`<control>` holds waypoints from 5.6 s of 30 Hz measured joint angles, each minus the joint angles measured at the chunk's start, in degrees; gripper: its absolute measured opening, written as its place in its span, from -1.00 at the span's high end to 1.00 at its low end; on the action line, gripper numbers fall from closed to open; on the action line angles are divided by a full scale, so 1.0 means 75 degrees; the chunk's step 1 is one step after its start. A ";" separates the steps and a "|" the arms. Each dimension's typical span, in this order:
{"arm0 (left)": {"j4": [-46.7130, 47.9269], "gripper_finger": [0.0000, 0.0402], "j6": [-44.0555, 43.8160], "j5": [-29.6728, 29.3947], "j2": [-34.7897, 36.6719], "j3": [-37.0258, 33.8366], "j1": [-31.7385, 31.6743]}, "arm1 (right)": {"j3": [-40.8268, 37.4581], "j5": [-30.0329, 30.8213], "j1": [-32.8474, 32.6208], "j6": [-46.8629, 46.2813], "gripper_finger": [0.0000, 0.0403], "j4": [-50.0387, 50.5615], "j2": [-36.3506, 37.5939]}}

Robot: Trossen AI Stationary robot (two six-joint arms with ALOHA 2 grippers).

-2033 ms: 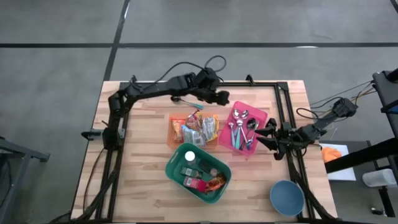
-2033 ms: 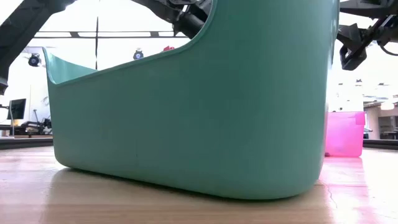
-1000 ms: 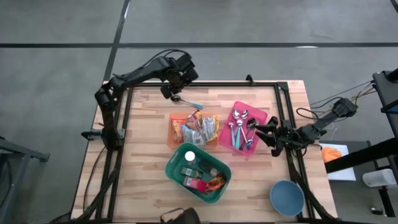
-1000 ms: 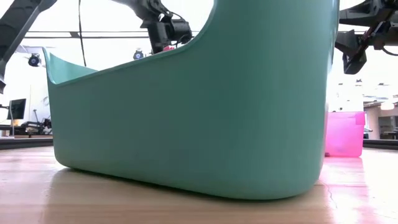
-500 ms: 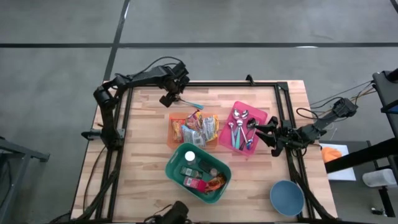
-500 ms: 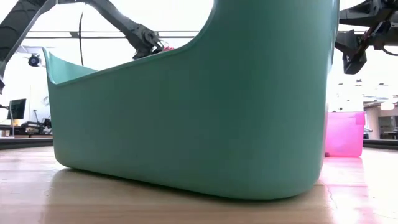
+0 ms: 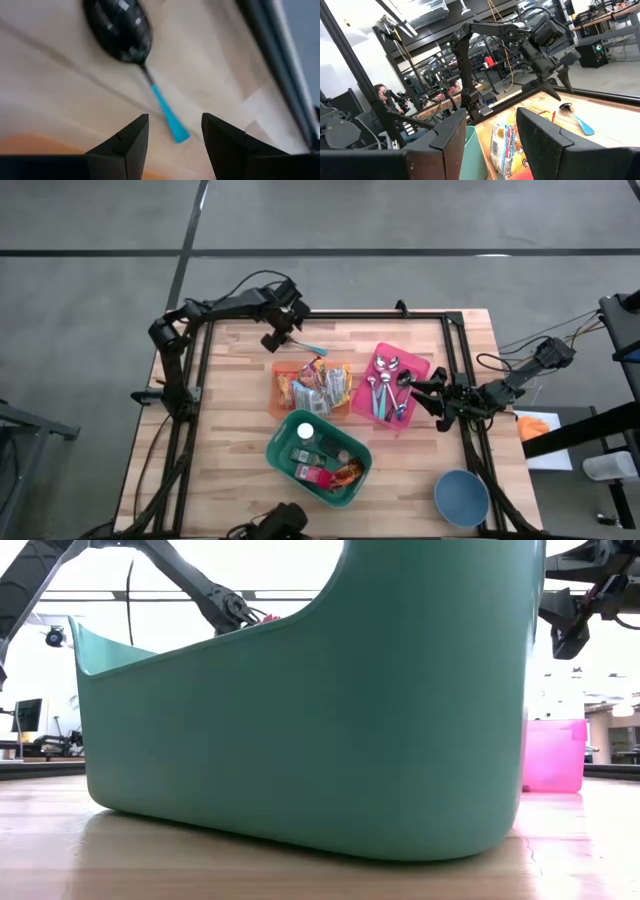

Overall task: Pick & Place Food Item
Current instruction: Put the black and blue spoon into the pink bin

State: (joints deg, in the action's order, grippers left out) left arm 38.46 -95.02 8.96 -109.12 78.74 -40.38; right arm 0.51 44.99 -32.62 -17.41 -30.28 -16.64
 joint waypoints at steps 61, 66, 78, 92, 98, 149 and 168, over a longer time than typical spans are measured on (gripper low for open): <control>-0.2597 0.08 -0.3082 -0.0742 0.0042 -0.1660 0.0356 | 0.0000 -0.0003 -0.0001 0.0000 0.15 0.0000 0.0000; -0.2627 0.08 -0.3429 -0.0768 0.0033 -0.1933 0.0322 | 0.0000 -0.0002 -0.0001 0.0000 0.15 0.0000 0.0000; -0.2766 0.08 -0.3251 -0.0671 -0.0091 -0.2044 -0.0129 | 0.0000 -0.0003 0.0000 0.0000 0.15 0.0000 -0.0002; -0.3103 0.08 -0.3191 0.0045 -0.0443 -0.1964 -0.0221 | 0.0001 -0.0002 0.0000 0.0001 0.15 0.0001 0.0000; -0.3031 0.09 -0.3181 0.0126 -0.0443 -0.1964 -0.0224 | 0.0000 -0.0003 0.0002 0.0000 0.15 0.0000 0.0000; -0.2349 0.97 -0.2631 0.0362 -0.0420 -0.1989 -0.0236 | 0.0000 -0.0003 0.0000 0.0000 0.15 0.0000 0.0000; -0.2525 0.96 -0.1649 -0.0139 0.0070 -0.2043 -0.0236 | 0.0000 -0.0002 0.0001 0.0000 0.15 0.0000 0.0000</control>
State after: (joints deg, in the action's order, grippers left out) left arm 19.52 -107.40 7.92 -108.60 63.42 -42.15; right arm 0.51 44.97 -32.61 -17.41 -30.28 -16.64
